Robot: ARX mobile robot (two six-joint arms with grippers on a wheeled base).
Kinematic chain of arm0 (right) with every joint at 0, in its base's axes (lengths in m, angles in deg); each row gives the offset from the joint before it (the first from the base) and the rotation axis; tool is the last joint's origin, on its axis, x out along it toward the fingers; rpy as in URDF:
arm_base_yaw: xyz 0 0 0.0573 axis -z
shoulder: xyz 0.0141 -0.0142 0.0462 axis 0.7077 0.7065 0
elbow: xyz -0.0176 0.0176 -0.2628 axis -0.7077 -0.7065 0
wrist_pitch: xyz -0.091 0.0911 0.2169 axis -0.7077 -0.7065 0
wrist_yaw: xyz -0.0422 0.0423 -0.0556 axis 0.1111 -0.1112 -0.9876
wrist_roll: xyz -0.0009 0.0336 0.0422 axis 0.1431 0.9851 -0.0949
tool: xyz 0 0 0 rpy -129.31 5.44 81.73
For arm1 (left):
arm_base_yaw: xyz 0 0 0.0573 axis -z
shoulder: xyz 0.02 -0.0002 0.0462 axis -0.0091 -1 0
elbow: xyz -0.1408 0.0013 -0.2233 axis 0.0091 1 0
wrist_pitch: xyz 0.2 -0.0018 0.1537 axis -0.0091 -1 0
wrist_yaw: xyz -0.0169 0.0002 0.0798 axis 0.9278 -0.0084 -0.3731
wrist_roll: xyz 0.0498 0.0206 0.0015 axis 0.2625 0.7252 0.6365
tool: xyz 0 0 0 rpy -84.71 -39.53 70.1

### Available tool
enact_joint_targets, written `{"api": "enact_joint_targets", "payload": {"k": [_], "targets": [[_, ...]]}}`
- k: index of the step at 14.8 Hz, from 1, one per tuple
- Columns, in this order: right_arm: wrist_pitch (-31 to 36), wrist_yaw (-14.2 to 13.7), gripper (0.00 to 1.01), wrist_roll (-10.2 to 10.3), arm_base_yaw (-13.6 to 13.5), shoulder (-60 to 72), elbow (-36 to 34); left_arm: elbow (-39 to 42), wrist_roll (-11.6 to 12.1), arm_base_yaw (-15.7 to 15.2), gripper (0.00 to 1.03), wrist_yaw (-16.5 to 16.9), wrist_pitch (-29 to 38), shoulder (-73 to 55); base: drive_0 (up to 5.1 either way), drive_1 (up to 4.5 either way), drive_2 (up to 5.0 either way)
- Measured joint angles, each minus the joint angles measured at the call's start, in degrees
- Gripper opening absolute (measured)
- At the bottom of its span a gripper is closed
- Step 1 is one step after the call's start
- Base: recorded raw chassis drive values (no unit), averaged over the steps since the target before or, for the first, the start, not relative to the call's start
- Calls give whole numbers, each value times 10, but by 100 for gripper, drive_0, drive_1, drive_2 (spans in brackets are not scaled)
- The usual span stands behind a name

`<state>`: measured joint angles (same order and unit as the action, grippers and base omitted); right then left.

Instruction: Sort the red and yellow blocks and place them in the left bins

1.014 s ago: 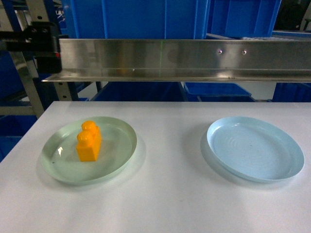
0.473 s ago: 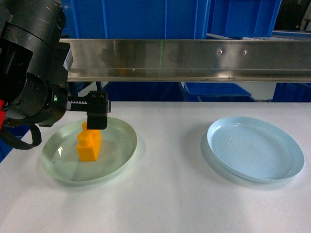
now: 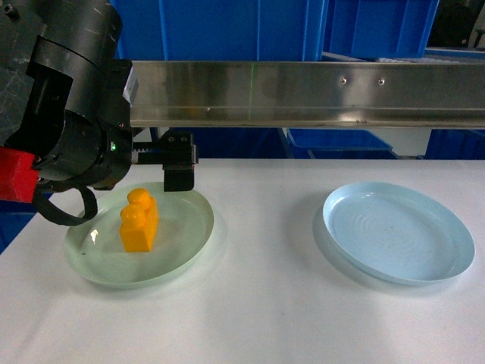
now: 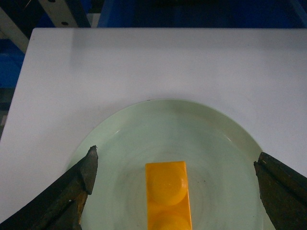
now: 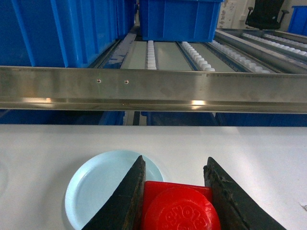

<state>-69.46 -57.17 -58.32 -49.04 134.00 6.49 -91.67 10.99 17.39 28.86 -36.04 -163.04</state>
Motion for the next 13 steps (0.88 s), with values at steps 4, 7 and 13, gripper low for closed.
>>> {"api": "enact_joint_targets", "payload": {"k": [4, 7, 13], "targets": [[0, 0, 30, 0, 0, 0, 0, -7, 0, -1, 98, 12, -47, -26, 0, 0, 0], [0, 0, 30, 0, 0, 0, 0, -7, 0, -11, 98, 12, -48, -47, 0, 0, 0], [0, 0, 30, 0, 0, 0, 0, -9, 9, -16, 62, 31, -33, -85, 0, 0, 0]]}}
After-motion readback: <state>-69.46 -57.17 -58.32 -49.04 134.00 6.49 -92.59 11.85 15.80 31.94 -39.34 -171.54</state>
